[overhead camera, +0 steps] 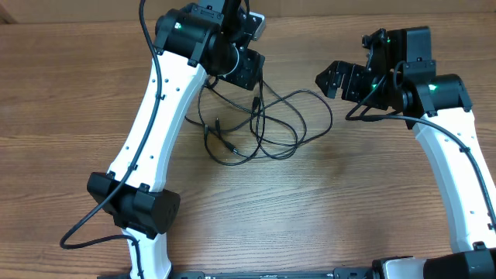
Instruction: Untangle cables
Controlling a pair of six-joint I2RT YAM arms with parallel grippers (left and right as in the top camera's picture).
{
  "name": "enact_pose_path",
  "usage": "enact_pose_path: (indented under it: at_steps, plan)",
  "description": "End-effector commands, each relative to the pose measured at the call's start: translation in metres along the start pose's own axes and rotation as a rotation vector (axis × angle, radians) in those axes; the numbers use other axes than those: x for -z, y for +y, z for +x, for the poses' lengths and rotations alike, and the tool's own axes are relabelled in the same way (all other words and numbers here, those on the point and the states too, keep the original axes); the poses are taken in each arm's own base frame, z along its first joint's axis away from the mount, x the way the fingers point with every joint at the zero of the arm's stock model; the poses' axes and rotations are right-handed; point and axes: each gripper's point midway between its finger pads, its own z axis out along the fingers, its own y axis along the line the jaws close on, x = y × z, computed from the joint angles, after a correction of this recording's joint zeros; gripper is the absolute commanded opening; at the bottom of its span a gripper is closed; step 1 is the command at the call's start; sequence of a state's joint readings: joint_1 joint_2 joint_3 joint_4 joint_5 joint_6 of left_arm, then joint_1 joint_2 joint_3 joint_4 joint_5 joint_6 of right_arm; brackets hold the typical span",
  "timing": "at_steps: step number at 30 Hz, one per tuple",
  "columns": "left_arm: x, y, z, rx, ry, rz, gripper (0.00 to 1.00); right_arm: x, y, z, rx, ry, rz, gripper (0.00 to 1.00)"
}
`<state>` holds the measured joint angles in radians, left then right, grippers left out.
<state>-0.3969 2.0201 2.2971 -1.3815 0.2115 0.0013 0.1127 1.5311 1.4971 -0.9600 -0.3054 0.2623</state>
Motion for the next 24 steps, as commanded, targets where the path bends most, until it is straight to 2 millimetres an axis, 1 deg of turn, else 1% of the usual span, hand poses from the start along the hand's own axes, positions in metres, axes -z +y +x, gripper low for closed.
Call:
enact_pose_path:
  at_steps: [1,2,4,10,14,16,19,22,24]
  plan:
    - [-0.013,0.002,0.002,0.039,0.027,-0.01,0.55,0.002,-0.003,-0.005,0.008,-0.02,0.021,1.0]
    - [-0.017,0.0,0.003,0.041,0.036,-0.004,0.53,0.002,-0.003,-0.005,0.008,-0.019,0.021,1.0]
    - [-0.028,-0.004,0.007,0.044,0.067,0.003,0.53,0.002,-0.003,-0.004,0.007,-0.015,0.023,1.0]
    - [-0.074,-0.019,0.021,0.032,0.168,0.051,0.57,0.002,-0.014,0.001,-0.003,0.001,0.078,1.0]
    - [-0.104,-0.02,0.029,0.051,0.225,0.051,0.58,0.002,-0.016,0.004,-0.008,0.012,0.09,1.0]
    - [-0.119,-0.017,0.032,0.071,0.249,0.048,0.56,0.002,-0.016,0.004,-0.008,0.012,0.091,1.0]
    - [-0.137,-0.014,0.039,0.088,0.284,0.044,0.47,0.002,-0.016,0.004,-0.007,0.011,0.09,1.0]
    - [-0.15,-0.011,0.046,0.094,0.315,0.041,0.42,0.002,-0.016,0.004,-0.008,0.012,0.091,1.0]
    - [-0.155,-0.009,0.048,0.096,0.325,0.035,0.37,0.002,-0.017,0.004,-0.008,0.013,0.091,1.0]
